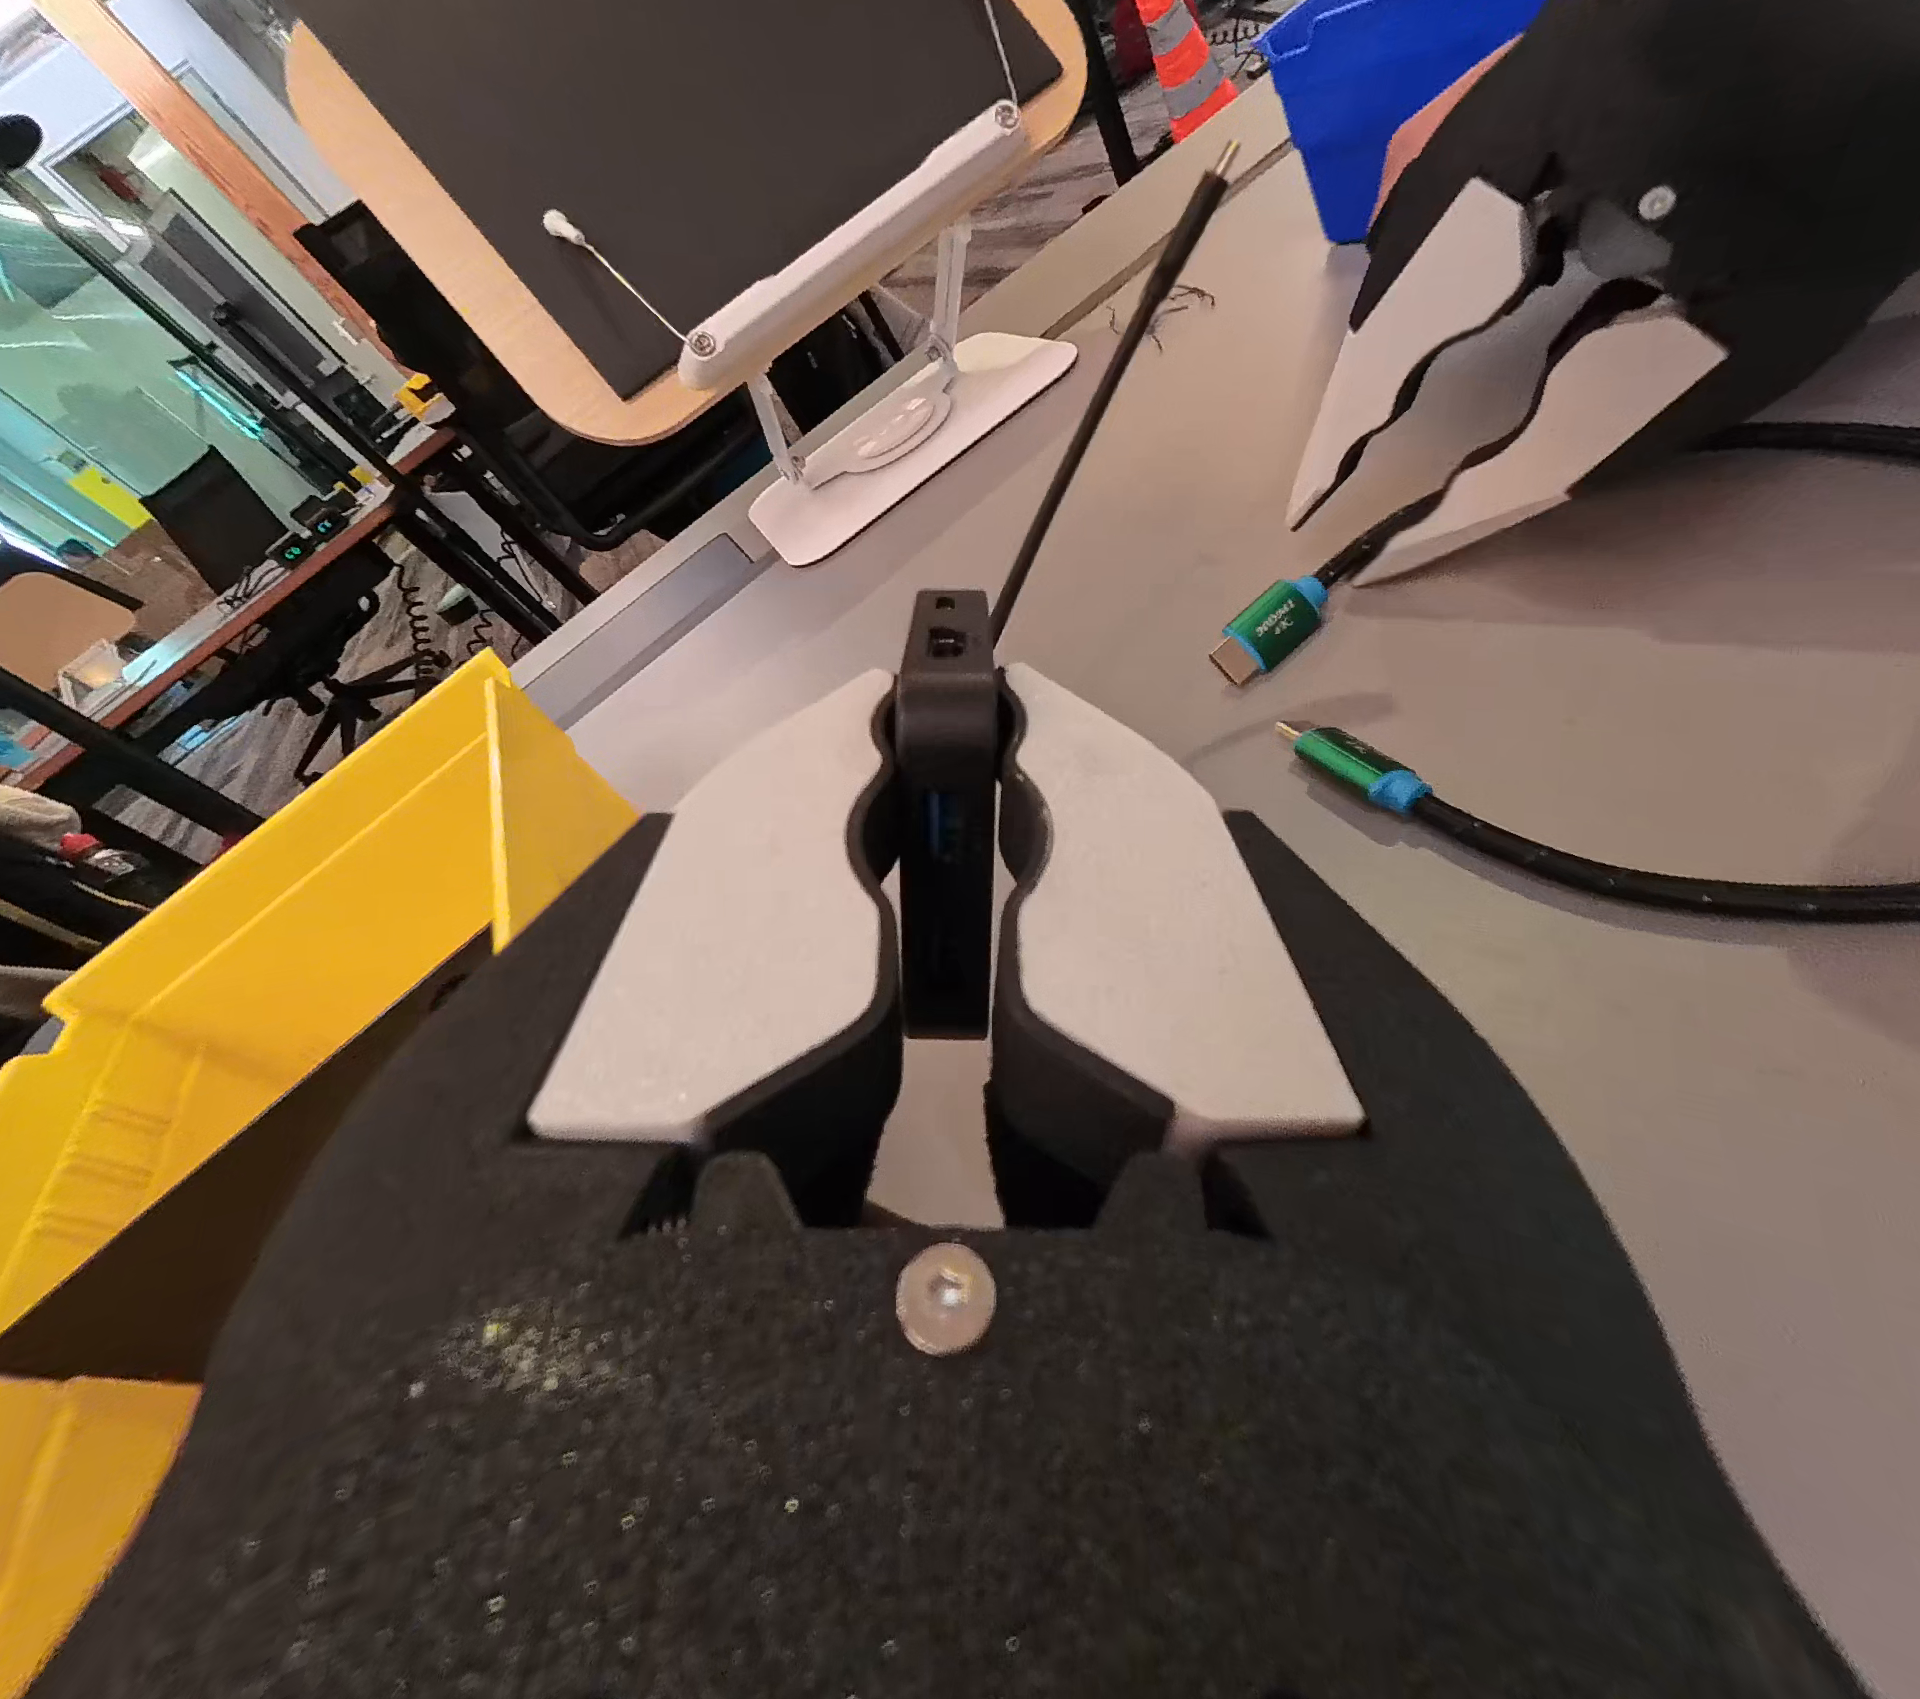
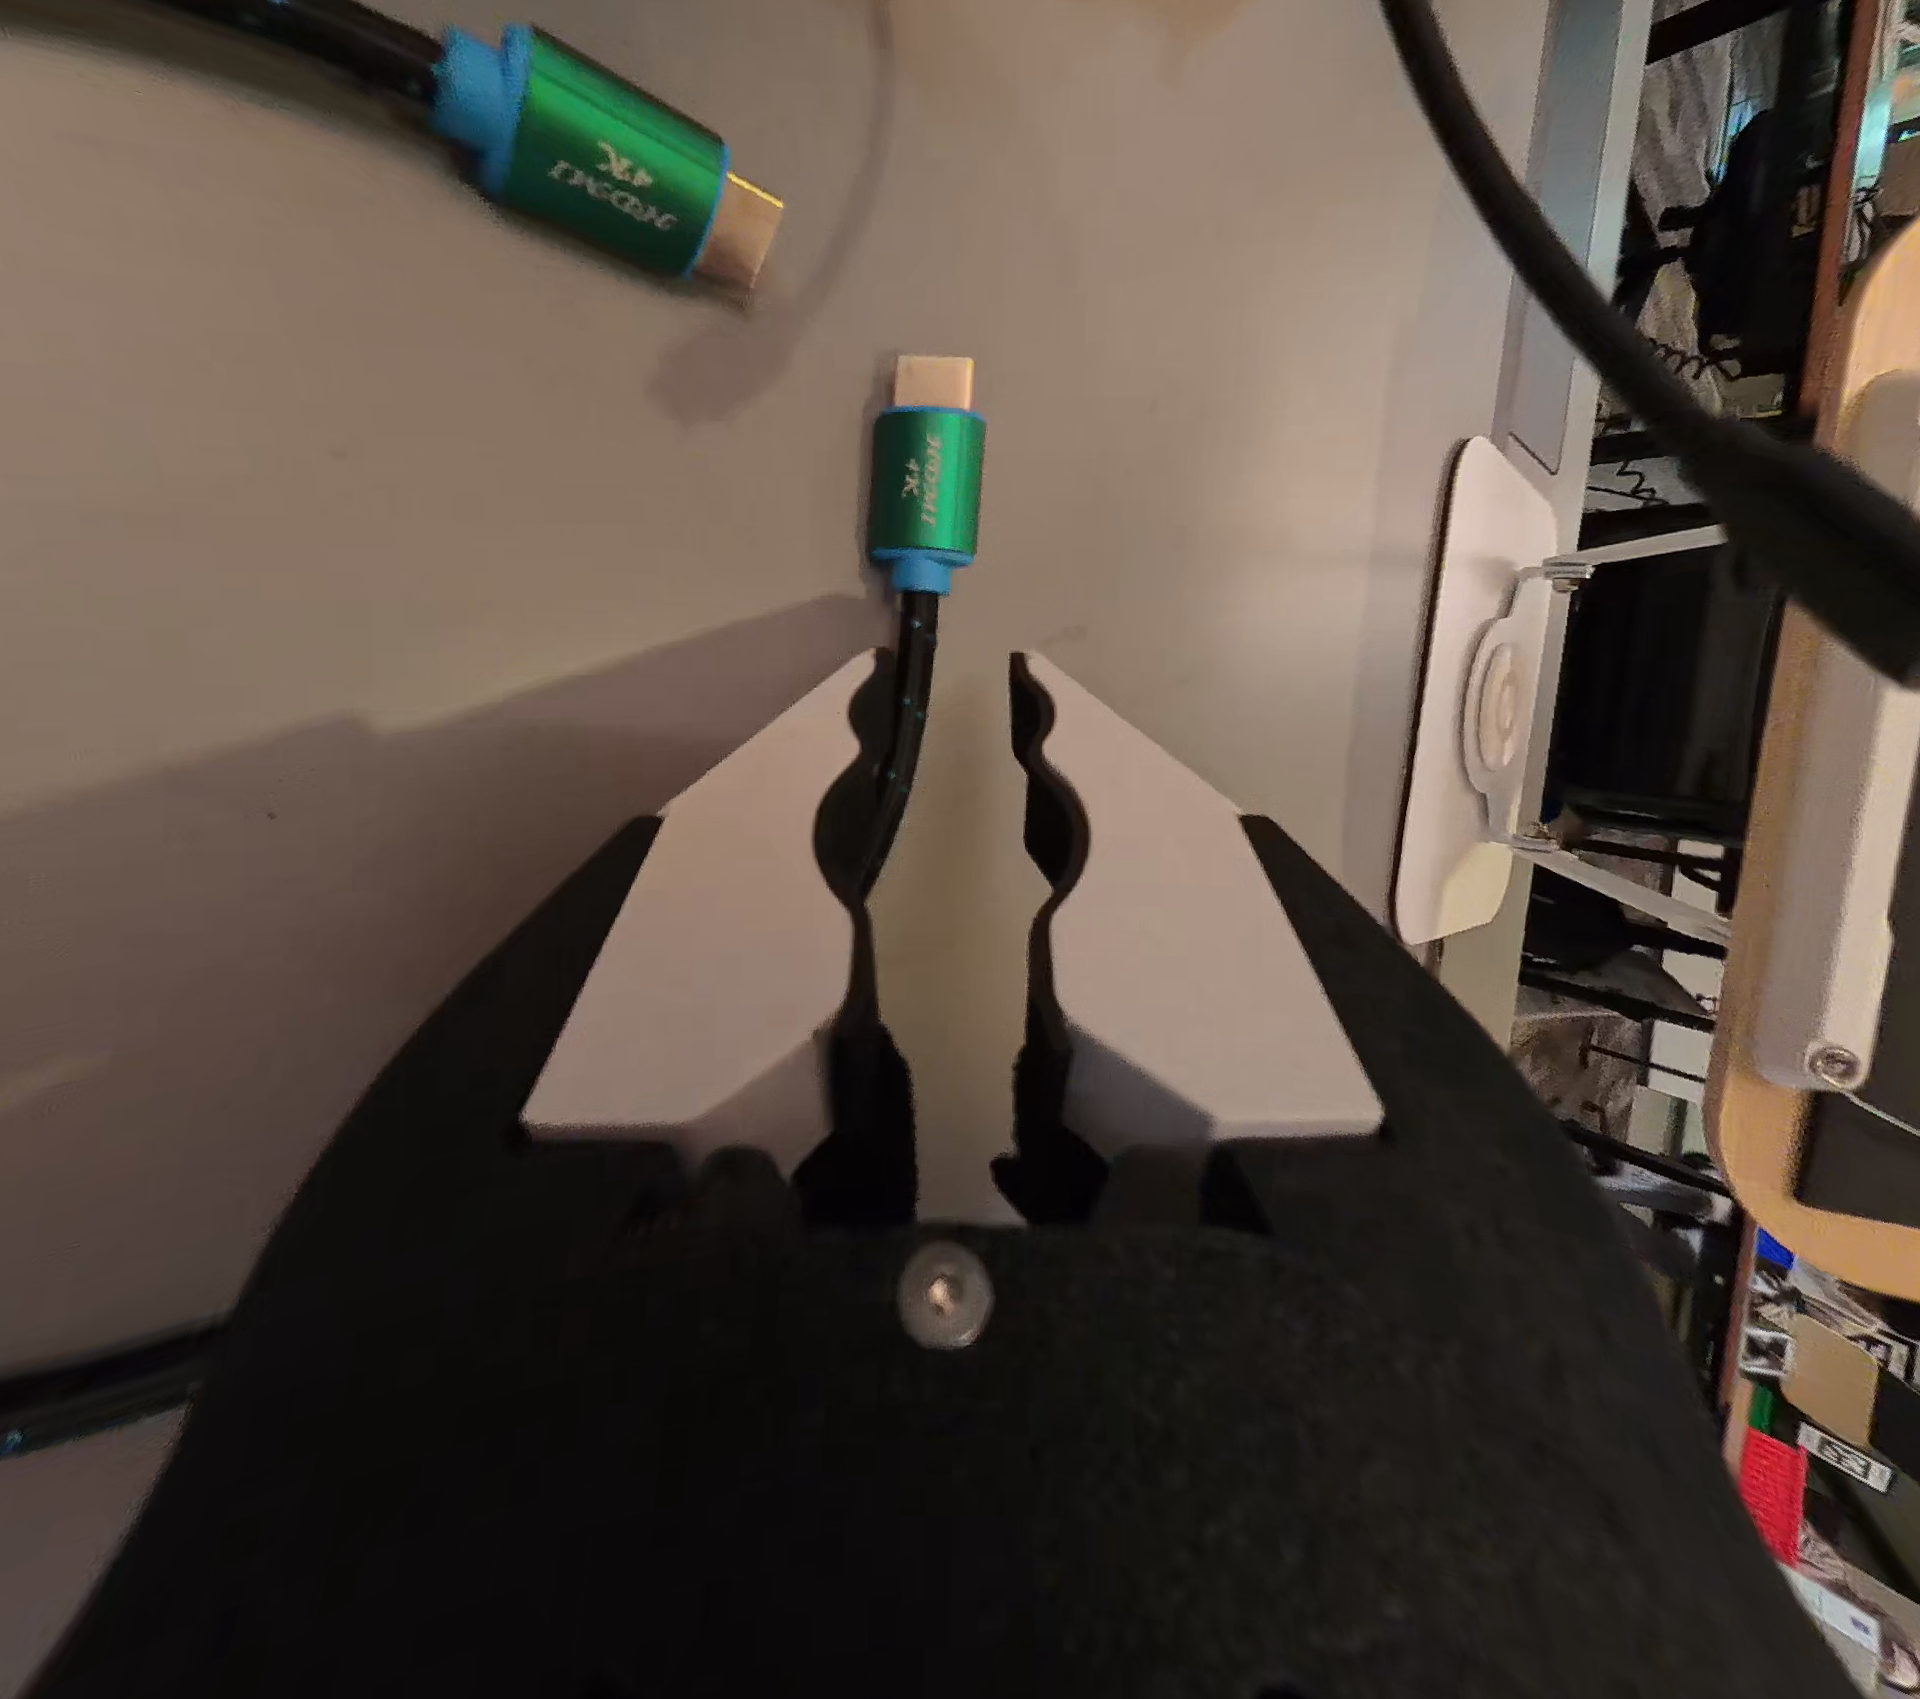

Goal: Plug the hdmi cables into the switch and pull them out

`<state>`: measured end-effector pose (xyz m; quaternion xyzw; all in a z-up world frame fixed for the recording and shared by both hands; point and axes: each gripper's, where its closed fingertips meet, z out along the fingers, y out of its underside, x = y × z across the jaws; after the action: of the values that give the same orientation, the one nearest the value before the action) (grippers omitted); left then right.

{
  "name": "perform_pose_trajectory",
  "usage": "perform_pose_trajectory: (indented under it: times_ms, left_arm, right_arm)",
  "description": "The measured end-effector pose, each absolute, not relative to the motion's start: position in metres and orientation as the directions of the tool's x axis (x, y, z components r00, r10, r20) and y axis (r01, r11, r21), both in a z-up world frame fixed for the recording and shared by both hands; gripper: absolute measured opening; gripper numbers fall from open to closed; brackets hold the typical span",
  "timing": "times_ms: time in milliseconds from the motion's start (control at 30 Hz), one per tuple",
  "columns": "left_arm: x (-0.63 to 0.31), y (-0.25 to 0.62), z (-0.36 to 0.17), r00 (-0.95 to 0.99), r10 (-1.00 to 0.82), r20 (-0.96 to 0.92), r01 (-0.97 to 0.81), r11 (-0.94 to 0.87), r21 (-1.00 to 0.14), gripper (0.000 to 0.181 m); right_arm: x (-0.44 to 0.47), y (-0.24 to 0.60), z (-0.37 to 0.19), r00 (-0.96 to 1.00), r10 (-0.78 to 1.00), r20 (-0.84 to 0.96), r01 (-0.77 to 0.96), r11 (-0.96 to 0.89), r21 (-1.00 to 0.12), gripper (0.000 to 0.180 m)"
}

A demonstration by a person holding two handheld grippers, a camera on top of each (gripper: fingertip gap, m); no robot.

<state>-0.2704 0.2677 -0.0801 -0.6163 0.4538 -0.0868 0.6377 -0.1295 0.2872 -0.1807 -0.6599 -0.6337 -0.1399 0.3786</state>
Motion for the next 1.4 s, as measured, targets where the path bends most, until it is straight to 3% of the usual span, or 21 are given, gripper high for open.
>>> perform_pose_trajectory:
  times_ms: [133,233,400,500,567,667,800,1067,1400]
  left_arm:
    - [-0.267,0.267,-0.084,0.553,-0.69,-0.467,-0.446,0.229,-0.865,0.013]
    - [-0.264,0.266,-0.084,0.54,-0.689,-0.483,-0.452,0.247,-0.857,0.013]
    - [-0.262,0.261,-0.086,0.507,-0.663,-0.551,-0.491,0.304,-0.817,0.013]
    - [-0.259,0.258,-0.087,0.479,-0.642,-0.599,-0.521,0.341,-0.783,0.013]
    - [-0.256,0.256,-0.087,0.458,-0.621,-0.636,-0.543,0.371,-0.754,0.013]
    - [-0.248,0.247,-0.086,0.4,-0.571,-0.717,-0.574,0.454,-0.682,0.014]
    - [-0.229,0.229,-0.089,0.277,-0.465,-0.841,-0.612,0.589,-0.527,0.014]
    - [-0.209,0.21,-0.1,0.142,-0.365,-0.92,-0.628,0.686,-0.369,0.014]
    - [-0.207,0.209,-0.112,0.078,-0.349,-0.934,-0.657,0.686,-0.312,0.014]
  right_arm:
    - [-0.126,0.291,-0.186,0.188,0.729,0.658,0.932,0.078,-0.353,0.007]
    - [-0.122,0.291,-0.187,0.281,0.744,0.606,0.915,-0.017,-0.403,0.006]
    - [-0.127,0.262,-0.157,0.502,0.821,0.272,0.757,-0.266,-0.596,0.006]
    - [-0.129,0.236,-0.132,0.544,0.831,0.115,0.66,-0.339,-0.67,0.006]
    - [-0.14,0.211,-0.118,0.521,0.847,-0.105,0.545,-0.425,-0.723,0.006]
    - [-0.156,0.175,-0.106,0.404,0.812,-0.42,0.408,-0.572,-0.712,0.006]
    - [-0.166,0.149,-0.106,0.317,0.738,-0.596,0.381,-0.674,-0.632,0.006]
    - [-0.178,0.141,-0.114,0.327,0.651,-0.685,0.391,-0.753,-0.529,0.006]
    - [-0.177,0.147,-0.127,0.395,0.675,-0.623,0.445,-0.734,-0.514,0.006]
